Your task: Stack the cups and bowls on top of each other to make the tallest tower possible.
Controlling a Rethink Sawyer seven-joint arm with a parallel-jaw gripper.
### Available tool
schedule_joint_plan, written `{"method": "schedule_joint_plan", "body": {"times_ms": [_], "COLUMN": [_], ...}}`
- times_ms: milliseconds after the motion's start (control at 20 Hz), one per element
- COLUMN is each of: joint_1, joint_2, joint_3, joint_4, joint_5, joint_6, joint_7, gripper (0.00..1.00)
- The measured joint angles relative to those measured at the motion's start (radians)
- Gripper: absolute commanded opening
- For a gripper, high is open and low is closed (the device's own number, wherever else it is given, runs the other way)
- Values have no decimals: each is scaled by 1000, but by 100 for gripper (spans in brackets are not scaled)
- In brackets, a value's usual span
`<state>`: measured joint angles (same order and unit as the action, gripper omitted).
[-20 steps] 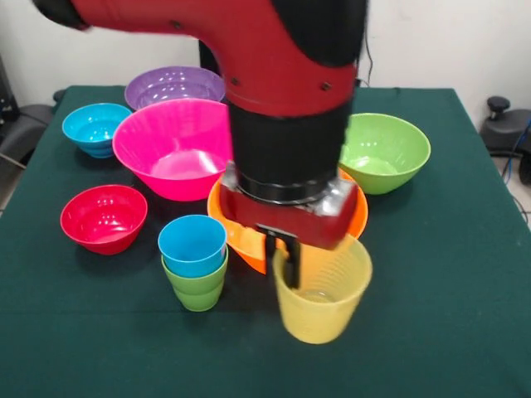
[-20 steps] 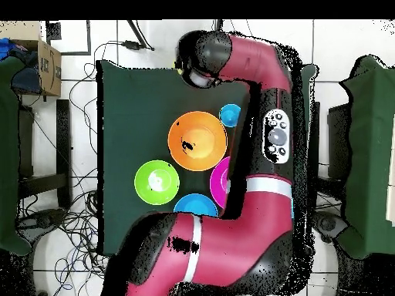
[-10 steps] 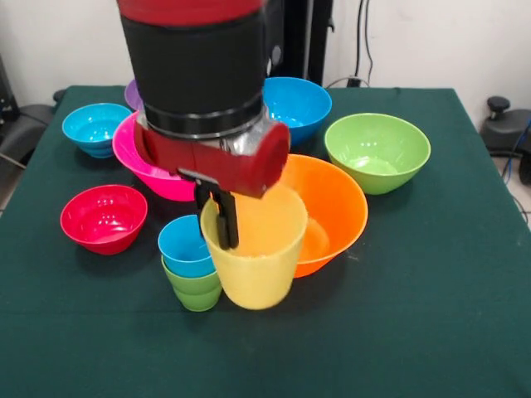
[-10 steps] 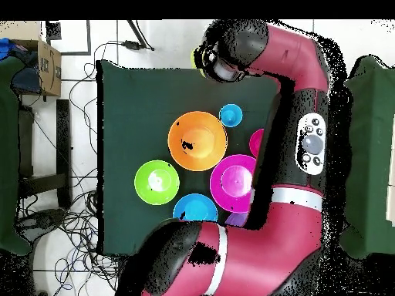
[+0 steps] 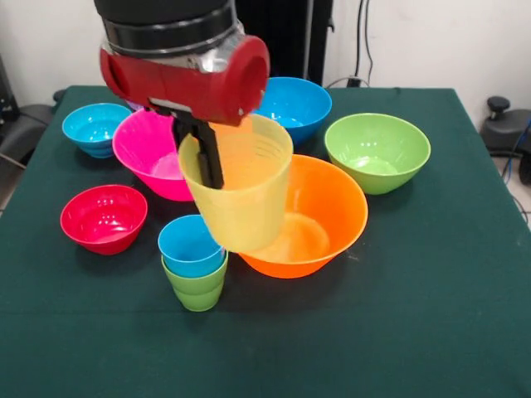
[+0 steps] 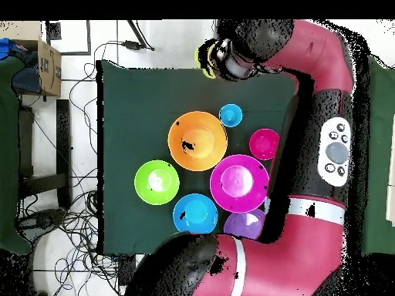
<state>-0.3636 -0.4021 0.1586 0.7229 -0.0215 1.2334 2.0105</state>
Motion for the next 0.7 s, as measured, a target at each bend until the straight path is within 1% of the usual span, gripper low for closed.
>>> {"method": "schedule_joint_plan", "body": {"times_ms": [700], "joint_1": [-62], "joint_2": [-61], "joint_3": [24], "joint_4": [112], "joint_5": [-2], "joint_6": [0], "joint_7": [-86], "gripper": [0]}}
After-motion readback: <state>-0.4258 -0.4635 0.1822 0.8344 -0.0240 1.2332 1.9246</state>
